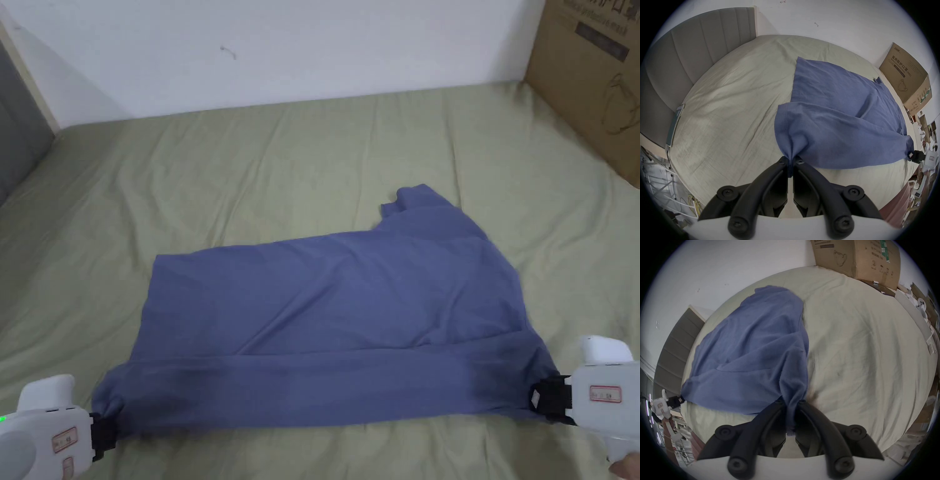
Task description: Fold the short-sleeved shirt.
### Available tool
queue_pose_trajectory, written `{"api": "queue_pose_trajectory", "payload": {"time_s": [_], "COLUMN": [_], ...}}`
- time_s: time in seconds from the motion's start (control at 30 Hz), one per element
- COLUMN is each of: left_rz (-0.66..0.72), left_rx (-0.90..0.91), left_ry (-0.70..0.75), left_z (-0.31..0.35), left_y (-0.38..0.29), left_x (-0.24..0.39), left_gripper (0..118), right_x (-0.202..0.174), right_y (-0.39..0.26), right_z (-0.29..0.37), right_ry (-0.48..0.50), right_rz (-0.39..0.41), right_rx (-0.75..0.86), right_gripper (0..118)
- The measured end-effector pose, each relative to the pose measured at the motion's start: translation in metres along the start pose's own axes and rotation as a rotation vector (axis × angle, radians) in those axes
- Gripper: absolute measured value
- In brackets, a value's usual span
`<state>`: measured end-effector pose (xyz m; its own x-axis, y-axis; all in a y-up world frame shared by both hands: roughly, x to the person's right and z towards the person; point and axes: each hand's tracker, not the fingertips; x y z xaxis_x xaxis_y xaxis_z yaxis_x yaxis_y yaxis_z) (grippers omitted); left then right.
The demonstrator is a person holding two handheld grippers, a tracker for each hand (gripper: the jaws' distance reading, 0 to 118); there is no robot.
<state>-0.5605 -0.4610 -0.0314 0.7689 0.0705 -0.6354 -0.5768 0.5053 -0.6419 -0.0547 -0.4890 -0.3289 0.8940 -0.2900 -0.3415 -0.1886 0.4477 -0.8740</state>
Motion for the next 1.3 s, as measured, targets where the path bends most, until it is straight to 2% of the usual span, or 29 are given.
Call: {"api": "queue_pose_trajectory", "payload": {"time_s": [0.07,0.2,0.37,0.4,0.43,0.47,0.5,0.57,0.6,0.63,0.67,0.73,0.77,0.8,0.83,0.87,0.9,0.93,1.0,1.03,1.2,1.3], "left_rz": [-0.018,-0.034,-0.002,0.0,0.0,0.0,0.007,0.043,0.059,0.096,0.115,0.124,0.116,0.104,0.095,0.072,0.063,0.055,0.07,0.083,-0.008,-0.007], "left_rx": [0.005,0.005,-0.01,-0.016,-0.022,-0.029,-0.036,-0.038,-0.034,0.006,0.036,0.092,0.107,0.12,0.126,0.125,0.126,0.116,0.073,0.053,0.048,0.054], "left_ry": [-0.004,-0.011,-0.019,-0.019,-0.014,-0.015,-0.009,0.028,0.019,-0.009,-0.025,-0.077,-0.094,-0.102,-0.091,-0.08,-0.053,-0.021,-0.047,-0.078,-0.034,-0.045], "left_z": [0.008,0.03,0.054,0.057,0.057,0.057,0.056,0.055,0.057,0.063,0.07,0.081,0.084,0.085,0.085,0.08,0.073,0.063,0.049,0.044,0.029,0.025], "left_y": [-0.003,-0.015,-0.058,-0.068,-0.076,-0.082,-0.087,-0.087,-0.085,-0.081,-0.076,-0.061,-0.054,-0.047,-0.041,-0.035,-0.033,-0.032,-0.032,-0.031,-0.013,0.006], "left_x": [-0.001,-0.008,-0.019,-0.02,-0.02,-0.02,-0.021,-0.023,-0.025,-0.025,-0.025,-0.02,-0.015,-0.009,-0.003,0.004,0.011,0.016,0.019,0.02,0.031,0.035], "left_gripper": [3,3,4,8,22,51,51,69,89,99,98,98,91,75,51,17,2,1,0,0,0,0], "right_x": [0.002,0.003,0.015,0.017,0.02,0.022,0.025,0.025,0.024,0.023,0.019,0.01,0.005,-0.001,-0.007,-0.015,-0.022,-0.025,-0.025,-0.026,-0.031,-0.031], "right_y": [0.0,-0.007,-0.05,-0.063,-0.074,-0.081,-0.087,-0.087,-0.085,-0.081,-0.073,-0.053,-0.044,-0.034,-0.026,-0.018,-0.012,-0.008,-0.007,-0.007,0.015,0.054], "right_z": [0.014,0.045,0.069,0.069,0.068,0.067,0.062,0.056,0.058,0.062,0.068,0.078,0.08,0.084,0.084,0.081,0.073,0.065,0.049,0.043,0.015,0.0], "right_ry": [0.017,0.001,-0.025,-0.027,-0.025,-0.023,-0.021,-0.092,-0.102,-0.086,-0.071,-0.029,-0.013,0.011,0.013,-0.004,-0.047,-0.074,0.015,0.027,0.02,0.047], "right_rz": [-0.01,0.028,0.03,0.035,0.04,0.043,0.034,0.016,0.02,0.023,0.018,0.025,0.026,0.029,0.038,0.04,0.038,0.017,-0.022,-0.033,-0.003,0.006], "right_rx": [0.025,0.03,-0.013,-0.037,-0.049,-0.056,-0.076,-0.11,-0.095,-0.072,-0.028,0.036,0.063,0.092,0.119,0.127,0.113,0.078,0.052,0.027,0.009,0.03], "right_gripper": [8,8,8,8,9,21,27,41,64,81,87,87,86,78,54,3,0,0,0,0,0,0]}}
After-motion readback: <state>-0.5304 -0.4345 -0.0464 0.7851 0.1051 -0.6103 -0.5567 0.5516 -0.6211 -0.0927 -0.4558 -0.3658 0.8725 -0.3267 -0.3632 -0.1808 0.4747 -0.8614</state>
